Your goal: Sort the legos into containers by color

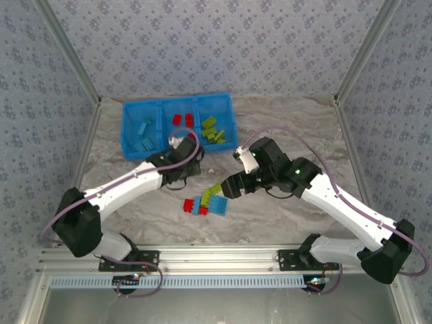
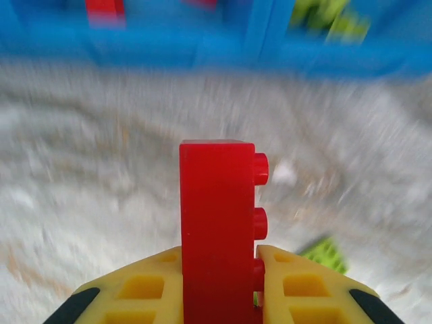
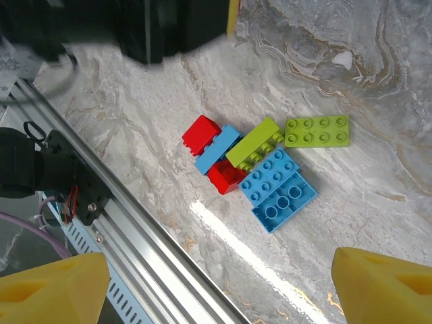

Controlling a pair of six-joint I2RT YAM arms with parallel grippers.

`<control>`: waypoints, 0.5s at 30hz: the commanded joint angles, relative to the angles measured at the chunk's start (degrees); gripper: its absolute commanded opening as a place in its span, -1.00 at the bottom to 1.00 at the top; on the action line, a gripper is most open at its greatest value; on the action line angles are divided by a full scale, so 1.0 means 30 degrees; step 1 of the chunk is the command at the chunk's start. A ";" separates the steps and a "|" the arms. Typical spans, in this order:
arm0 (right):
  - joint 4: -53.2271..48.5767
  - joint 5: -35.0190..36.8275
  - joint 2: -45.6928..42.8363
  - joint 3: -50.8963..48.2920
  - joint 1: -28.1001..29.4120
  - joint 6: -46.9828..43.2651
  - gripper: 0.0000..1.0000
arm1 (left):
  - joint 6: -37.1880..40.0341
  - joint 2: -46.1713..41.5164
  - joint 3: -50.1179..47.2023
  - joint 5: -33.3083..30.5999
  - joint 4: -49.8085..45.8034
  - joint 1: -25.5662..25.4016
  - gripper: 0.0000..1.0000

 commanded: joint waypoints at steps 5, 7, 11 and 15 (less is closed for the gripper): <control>-0.0928 0.0863 -0.0607 -0.0161 0.0143 0.1046 0.76 | 0.4716 0.3564 0.5327 0.0796 0.0009 0.4741 -0.69; -0.0983 0.0967 -0.0814 -0.0193 0.0171 0.1154 0.76 | 0.5093 0.5357 0.7085 0.1659 0.0032 0.5733 -0.74; -0.1277 0.1497 -0.1452 -0.0304 0.0255 0.1403 0.76 | 0.5001 0.8797 1.0376 0.4359 -0.0136 0.7237 -0.80; -0.1281 0.1887 -0.2059 -0.0602 0.0275 0.1762 0.77 | 0.5311 1.1524 1.3312 0.4763 -0.1066 0.7682 -0.65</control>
